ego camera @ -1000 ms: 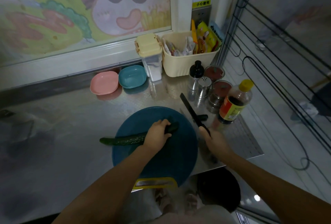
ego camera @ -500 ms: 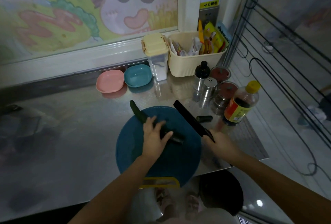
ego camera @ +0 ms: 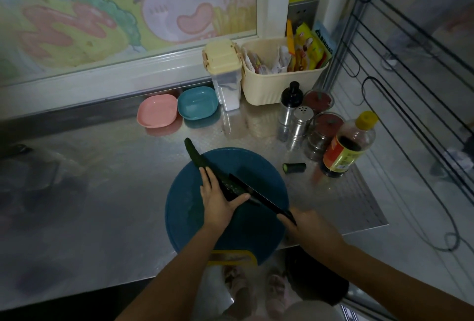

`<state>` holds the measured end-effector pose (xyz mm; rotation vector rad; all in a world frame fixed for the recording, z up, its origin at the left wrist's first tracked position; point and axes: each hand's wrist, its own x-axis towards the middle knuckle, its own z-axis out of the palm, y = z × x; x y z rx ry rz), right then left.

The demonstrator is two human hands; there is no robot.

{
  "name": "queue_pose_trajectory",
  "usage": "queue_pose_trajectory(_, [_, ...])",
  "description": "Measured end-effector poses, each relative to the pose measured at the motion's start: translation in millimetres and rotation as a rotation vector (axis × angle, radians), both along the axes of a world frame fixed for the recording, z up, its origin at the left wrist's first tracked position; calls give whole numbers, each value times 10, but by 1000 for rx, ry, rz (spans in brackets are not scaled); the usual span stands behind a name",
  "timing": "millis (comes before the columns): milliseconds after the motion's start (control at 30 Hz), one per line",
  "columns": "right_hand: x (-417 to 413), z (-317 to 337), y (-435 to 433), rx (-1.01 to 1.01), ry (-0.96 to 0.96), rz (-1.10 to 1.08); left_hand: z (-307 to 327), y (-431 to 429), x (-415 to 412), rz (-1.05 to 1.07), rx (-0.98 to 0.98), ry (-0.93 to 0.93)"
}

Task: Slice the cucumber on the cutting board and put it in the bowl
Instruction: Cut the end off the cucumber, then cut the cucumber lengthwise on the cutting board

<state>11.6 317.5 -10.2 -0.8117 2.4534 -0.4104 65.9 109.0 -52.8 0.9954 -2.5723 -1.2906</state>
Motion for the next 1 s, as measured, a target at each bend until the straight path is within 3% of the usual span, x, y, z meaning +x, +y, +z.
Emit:
queue_pose_trajectory(633, [-40, 75, 51, 163, 156, 188, -26, -21, 69, -44, -71, 71])
queue_pose_trajectory(1000, [-121, 42, 41, 115, -61, 105, -69, -34, 7, -67, -70, 9])
